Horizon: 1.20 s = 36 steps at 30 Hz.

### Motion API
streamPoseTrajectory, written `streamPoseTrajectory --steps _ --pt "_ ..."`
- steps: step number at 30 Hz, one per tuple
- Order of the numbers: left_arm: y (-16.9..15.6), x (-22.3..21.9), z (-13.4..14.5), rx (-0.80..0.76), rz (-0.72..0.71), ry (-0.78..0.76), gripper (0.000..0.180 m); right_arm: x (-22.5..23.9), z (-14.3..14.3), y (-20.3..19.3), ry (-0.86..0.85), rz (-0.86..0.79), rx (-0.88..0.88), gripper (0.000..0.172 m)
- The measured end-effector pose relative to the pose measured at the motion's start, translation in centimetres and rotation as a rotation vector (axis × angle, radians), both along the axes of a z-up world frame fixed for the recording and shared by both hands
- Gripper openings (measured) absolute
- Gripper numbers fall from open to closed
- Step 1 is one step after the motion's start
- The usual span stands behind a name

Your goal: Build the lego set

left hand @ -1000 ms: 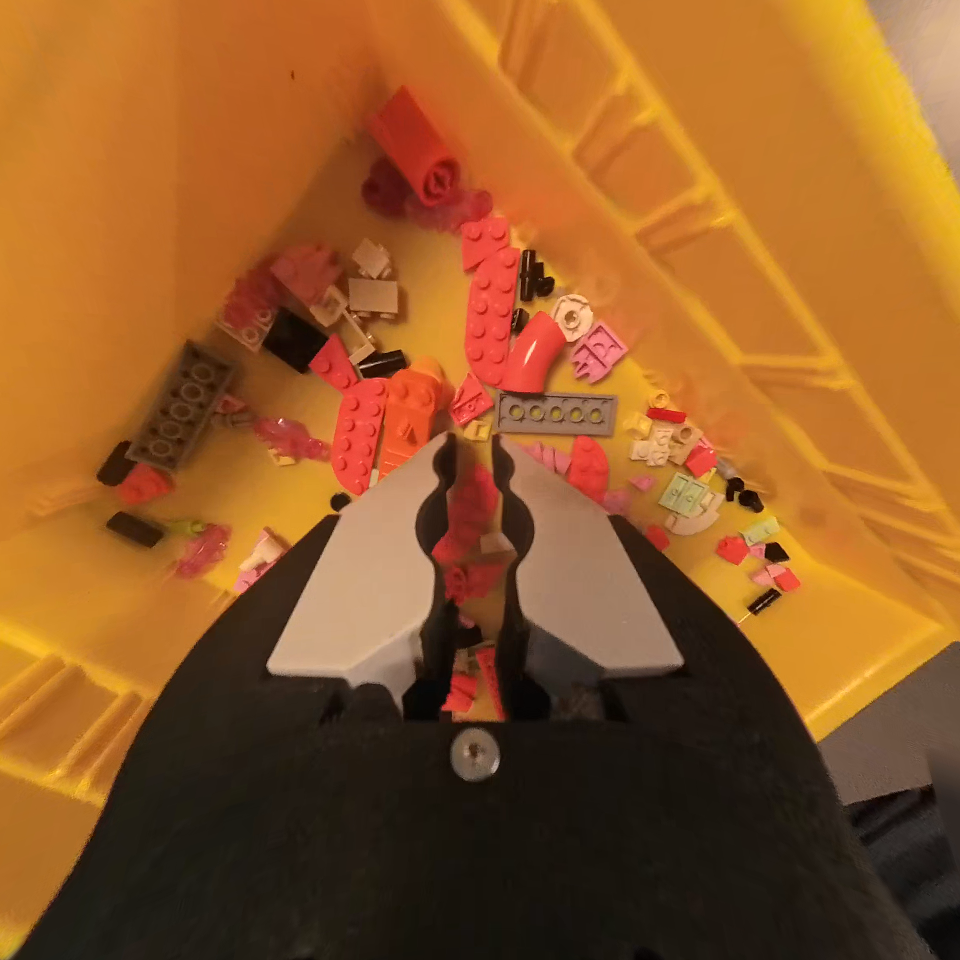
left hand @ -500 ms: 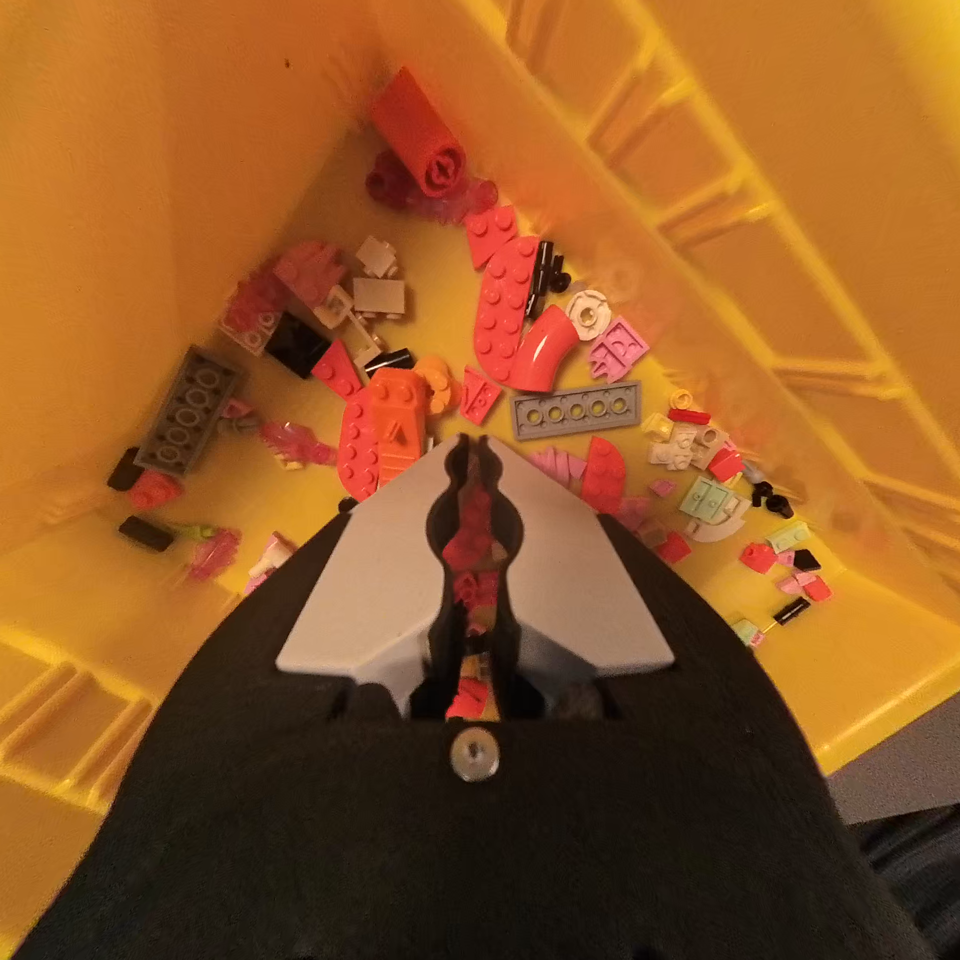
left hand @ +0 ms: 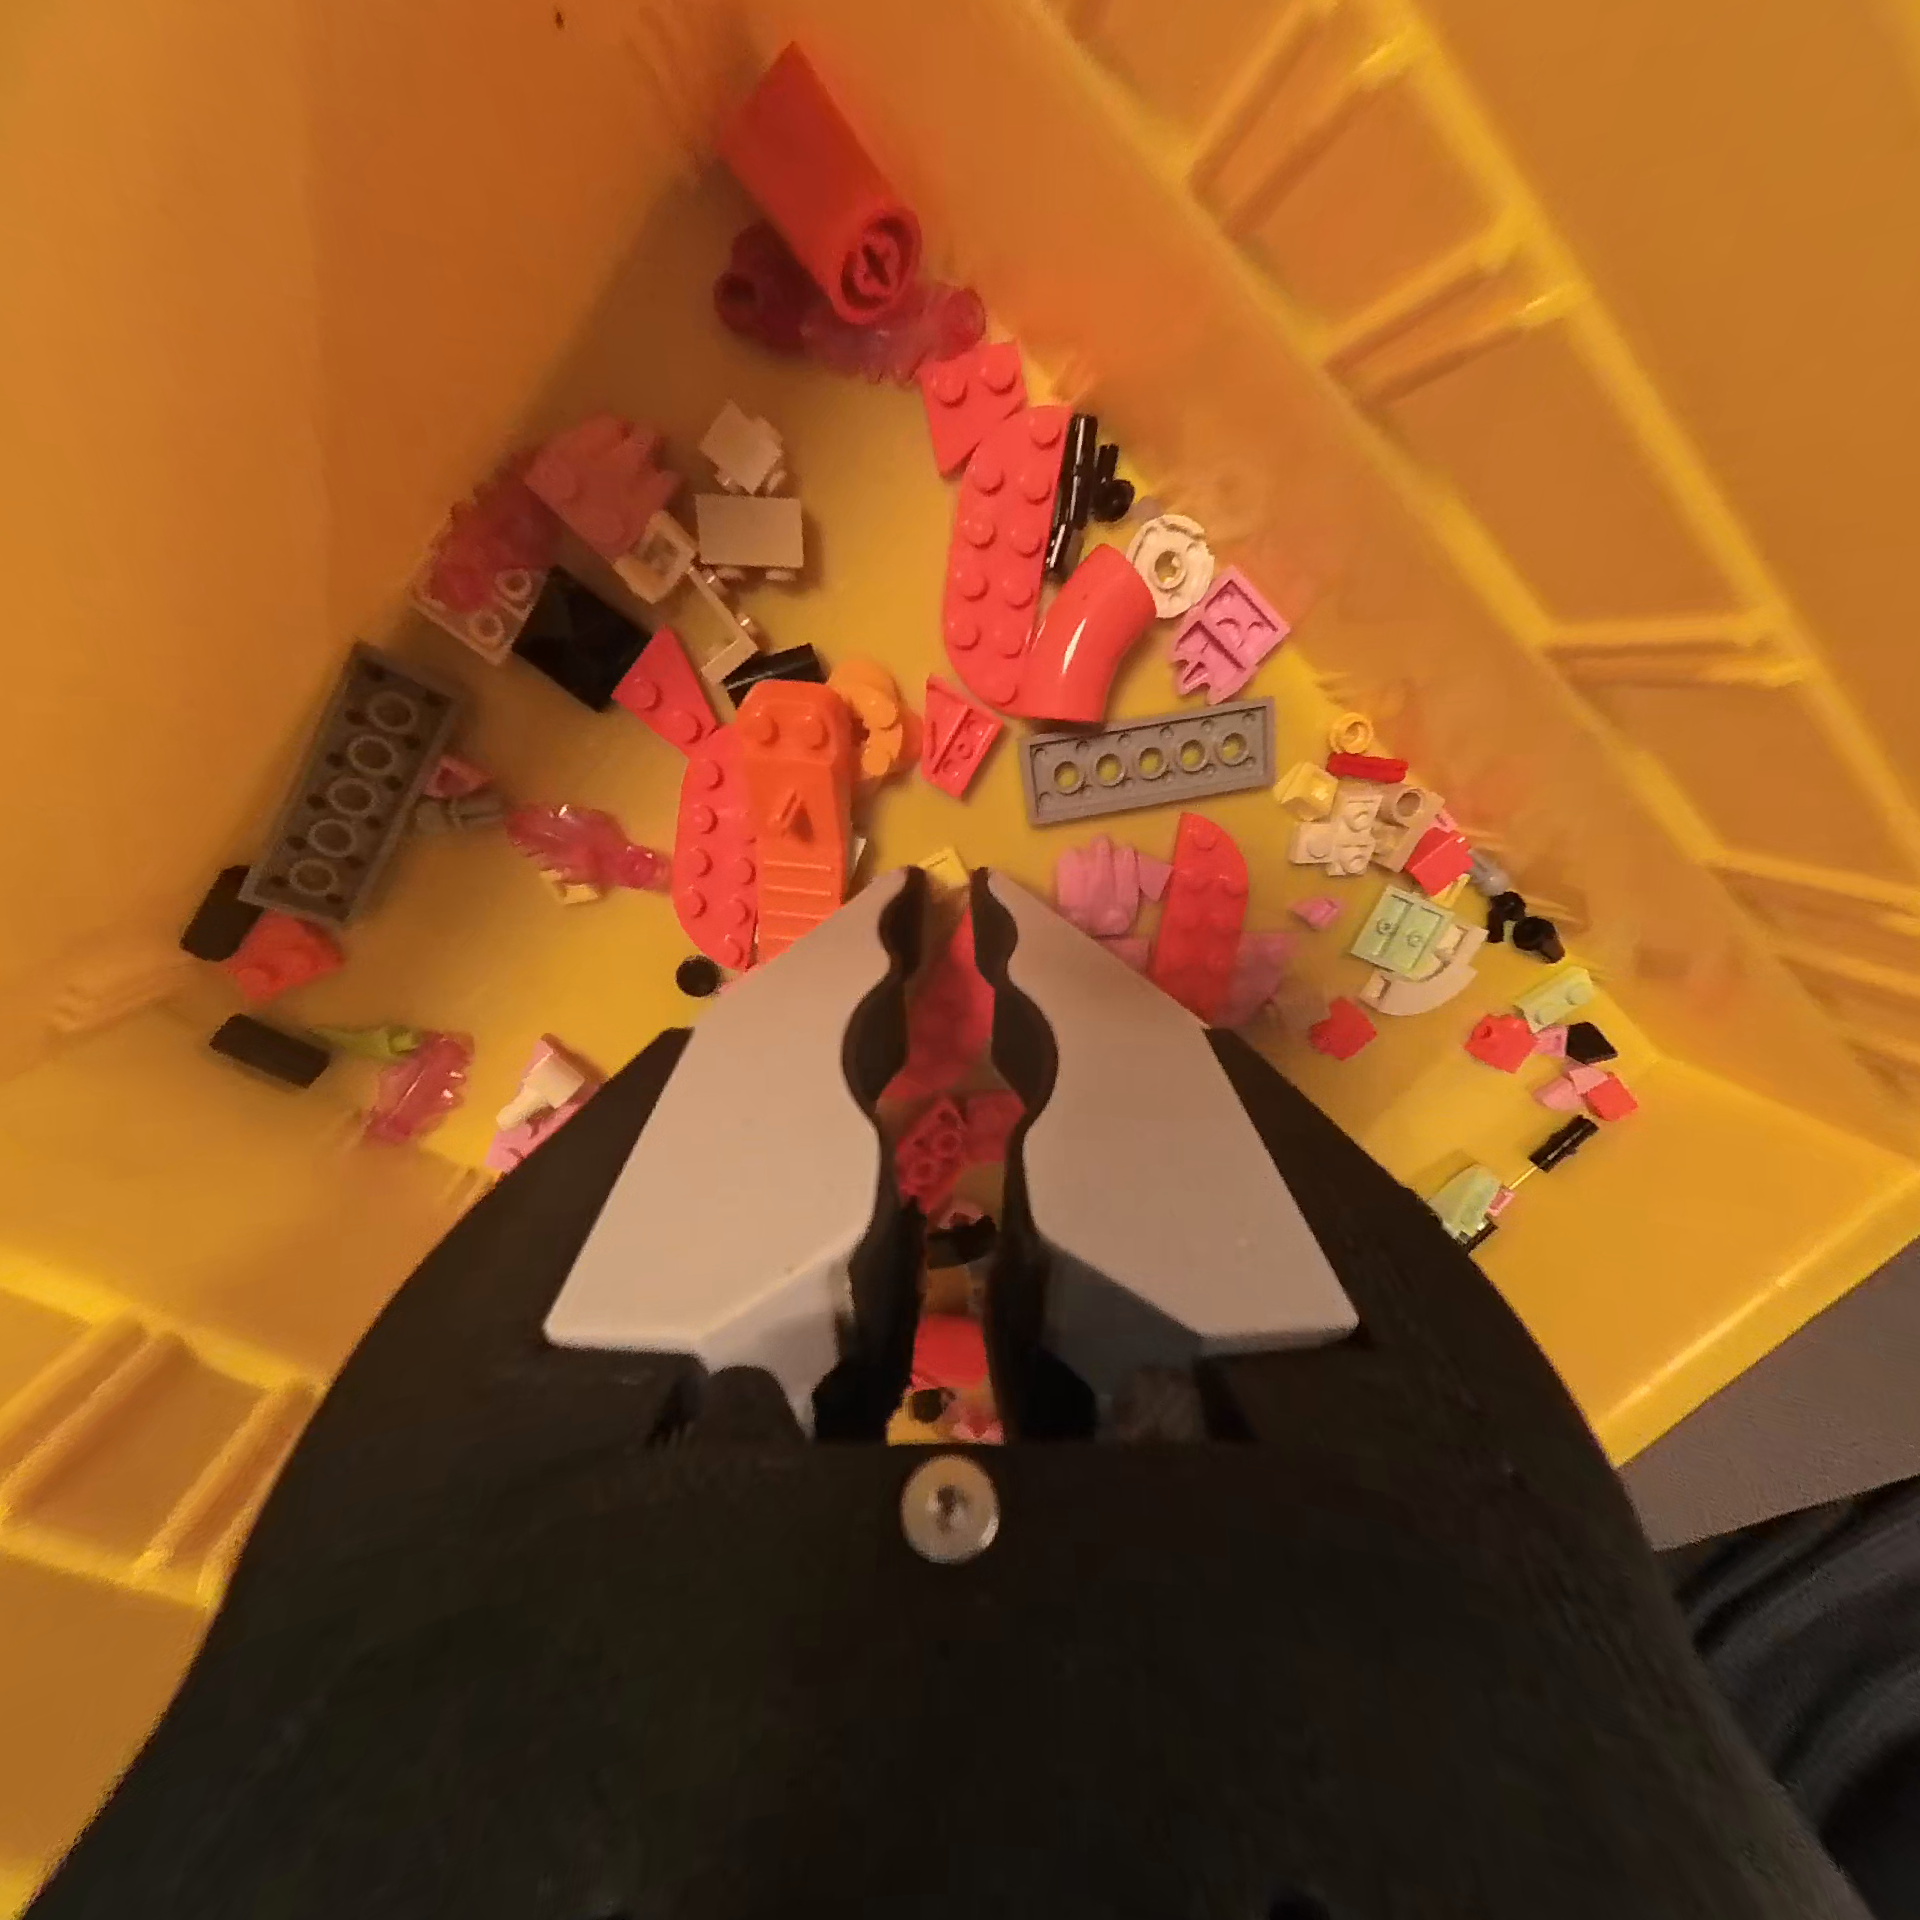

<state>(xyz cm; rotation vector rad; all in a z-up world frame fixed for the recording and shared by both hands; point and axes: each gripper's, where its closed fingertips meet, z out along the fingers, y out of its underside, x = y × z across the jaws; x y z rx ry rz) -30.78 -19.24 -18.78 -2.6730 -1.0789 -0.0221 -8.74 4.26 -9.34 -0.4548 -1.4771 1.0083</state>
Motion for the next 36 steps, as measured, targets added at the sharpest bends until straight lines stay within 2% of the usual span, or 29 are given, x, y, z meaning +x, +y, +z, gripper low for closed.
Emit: streamPoseTrajectory --steps 4,6,7,10,13,15,17,19,22,25,27,29,36 --pt "-0.2 0.2 0.0 -0.039 -0.012 0.015 0.006 0.0 0.0 0.0 0.0 -0.001 0.001 0.008" --pt "-0.6 -0.2 0.6 -0.089 -0.035 0.085 0.006 0.0 0.1 0.1 0.005 -0.003 -0.001 0.008" --pt "-0.1 -0.3 1.6 -0.066 -0.04 0.129 0.006 0.0 0.1 0.1 0.008 -0.005 -0.001 0.008" --pt "3.7 1.4 7.3 0.181 -0.073 0.275 0.005 0.1 0.3 0.2 0.02 -0.013 -0.004 0.008" --pt "8.1 6.9 13.7 0.441 -0.223 0.462 0.0 0.2 0.6 0.4 0.03 -0.013 -0.022 0.008" --pt "10.1 11.1 15.5 0.524 -0.311 0.547 0.0 0.3 0.8 0.4 0.033 -0.01 -0.027 0.008" --pt "11.5 14.8 14.7 0.528 -0.401 0.563 0.0 0.3 0.8 0.3 0.035 -0.012 -0.024 0.008" --pt "11.9 16.3 12.7 0.457 -0.439 0.581 0.0 0.3 0.8 0.4 0.036 -0.016 -0.022 0.008" --pt "11.1 15.3 11.5 0.413 -0.381 0.661 0.0 0.4 0.8 0.6 0.038 -0.021 -0.03 0.008" --pt "8.5 11.9 12.8 0.431 -0.223 0.696 0.0 0.3 0.9 0.7 0.036 -0.021 -0.036 0.008" --pt "6.8 9.8 13.5 0.46 -0.124 0.629 0.005 0.3 0.8 0.5 0.036 -0.019 -0.03 0.008" --pt "5.2 7.4 12.5 0.411 -0.054 0.501 0.015 0.3 0.7 0.4 0.033 -0.017 -0.022 0.008" --pt "2.5 0.6 5.9 0.207 0.006 0.205 0.017 0.2 0.5 0.3 0.026 -0.014 -0.012 0.007"
